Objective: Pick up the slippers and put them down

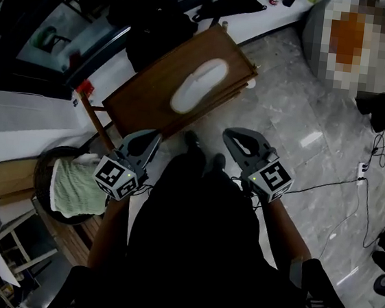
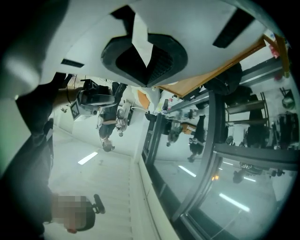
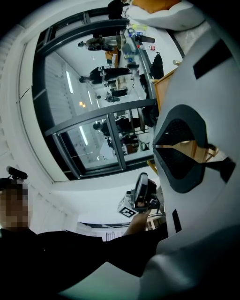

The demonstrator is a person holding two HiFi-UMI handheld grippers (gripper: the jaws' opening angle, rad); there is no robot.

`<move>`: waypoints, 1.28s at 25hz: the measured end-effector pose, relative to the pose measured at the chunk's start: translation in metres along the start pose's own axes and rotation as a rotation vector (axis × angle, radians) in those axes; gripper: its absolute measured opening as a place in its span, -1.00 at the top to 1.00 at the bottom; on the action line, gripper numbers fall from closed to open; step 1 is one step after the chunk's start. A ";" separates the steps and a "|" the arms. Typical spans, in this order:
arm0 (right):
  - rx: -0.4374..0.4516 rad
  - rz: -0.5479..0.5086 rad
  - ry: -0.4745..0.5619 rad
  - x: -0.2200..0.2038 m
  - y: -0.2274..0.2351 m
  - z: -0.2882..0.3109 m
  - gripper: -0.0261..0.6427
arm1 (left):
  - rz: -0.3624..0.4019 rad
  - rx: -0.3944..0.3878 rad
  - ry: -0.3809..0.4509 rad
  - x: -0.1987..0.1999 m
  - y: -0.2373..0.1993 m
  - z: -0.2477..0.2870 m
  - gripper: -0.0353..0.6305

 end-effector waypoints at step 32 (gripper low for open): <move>-0.077 0.553 -0.407 -0.024 0.291 0.169 0.42 | -0.313 0.043 -0.068 -0.074 -0.101 0.145 0.86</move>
Point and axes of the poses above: the fingertips, and each gripper's own axes: z forward along the fingers, y to its right, x out of its top, the point moved 5 cm from there along -z, backward along the fingers, and after that the axes turned 15 degrees about z, right-handed, at the moved point
